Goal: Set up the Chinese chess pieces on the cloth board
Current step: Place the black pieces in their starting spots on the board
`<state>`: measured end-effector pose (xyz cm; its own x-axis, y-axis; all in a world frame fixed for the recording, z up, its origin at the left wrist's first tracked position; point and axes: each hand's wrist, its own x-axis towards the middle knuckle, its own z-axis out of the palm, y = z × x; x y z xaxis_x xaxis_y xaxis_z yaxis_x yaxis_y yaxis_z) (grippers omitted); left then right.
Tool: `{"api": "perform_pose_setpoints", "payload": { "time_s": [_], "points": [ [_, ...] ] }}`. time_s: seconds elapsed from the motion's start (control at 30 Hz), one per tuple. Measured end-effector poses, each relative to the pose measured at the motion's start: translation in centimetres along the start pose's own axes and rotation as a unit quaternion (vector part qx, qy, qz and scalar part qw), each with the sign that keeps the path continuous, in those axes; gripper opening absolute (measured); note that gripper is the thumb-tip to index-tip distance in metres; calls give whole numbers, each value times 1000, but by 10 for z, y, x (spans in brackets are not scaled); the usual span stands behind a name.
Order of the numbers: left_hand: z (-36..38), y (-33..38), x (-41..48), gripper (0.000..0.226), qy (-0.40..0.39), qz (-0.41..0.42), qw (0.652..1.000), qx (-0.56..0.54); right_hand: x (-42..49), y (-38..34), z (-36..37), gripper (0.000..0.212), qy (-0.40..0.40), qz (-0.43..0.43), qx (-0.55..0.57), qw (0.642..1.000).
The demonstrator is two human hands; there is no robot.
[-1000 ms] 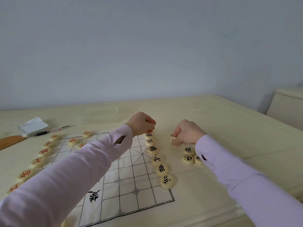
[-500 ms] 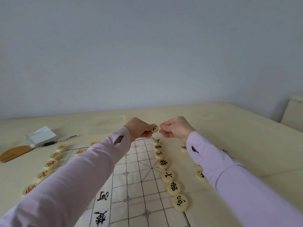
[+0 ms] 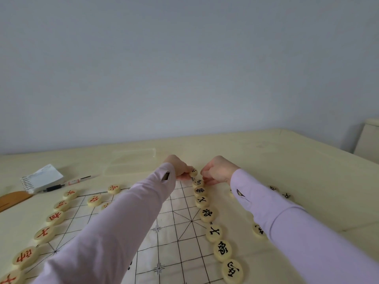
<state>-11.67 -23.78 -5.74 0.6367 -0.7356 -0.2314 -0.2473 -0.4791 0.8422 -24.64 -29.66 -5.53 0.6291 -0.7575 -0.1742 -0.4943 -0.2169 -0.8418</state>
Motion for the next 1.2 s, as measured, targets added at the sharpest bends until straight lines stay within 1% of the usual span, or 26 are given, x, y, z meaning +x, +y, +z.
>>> {"api": "perform_pose_setpoints", "payload": {
  "time_s": [0.13,0.3,0.43,0.5,0.6,0.67,0.73,0.83,1.0,1.13,1.2],
  "points": [
    [-1,-1,-1,22,-15,-3,1000,2,3,3,0,25,-11,7,2,1000],
    [1,-6,1,23,-29,-8,999,39,2,2,1,24,-16,7,14,1000],
    [0,-3,-5,29,5,1,995,99,0,1,2,25,-13,4,18,1000],
    [0,-3,-8,27,23,9,994,111,-2,0,1,25,-7,2,25,1000],
    [0,-3,-11,14,50,34,994,89,-9,-2,-6,26,4,-6,44,999],
    [-3,-2,-12,18,79,62,994,51,-16,-3,-14,25,9,-16,57,998],
    [-4,1,-16,8,92,85,992,6,-26,-3,-25,25,16,-27,61,998],
    [2,7,-31,12,59,104,993,-21,-43,4,-42,26,27,-29,47,998],
    [21,15,-66,8,-18,139,990,4,-66,27,-73,27,47,-13,-1,999],
    [35,19,-82,9,-57,157,986,10,-81,50,-94,24,60,3,-50,997],
    [42,20,-87,7,-68,166,984,15,-86,61,-104,24,84,12,-89,992]
  ]
}}
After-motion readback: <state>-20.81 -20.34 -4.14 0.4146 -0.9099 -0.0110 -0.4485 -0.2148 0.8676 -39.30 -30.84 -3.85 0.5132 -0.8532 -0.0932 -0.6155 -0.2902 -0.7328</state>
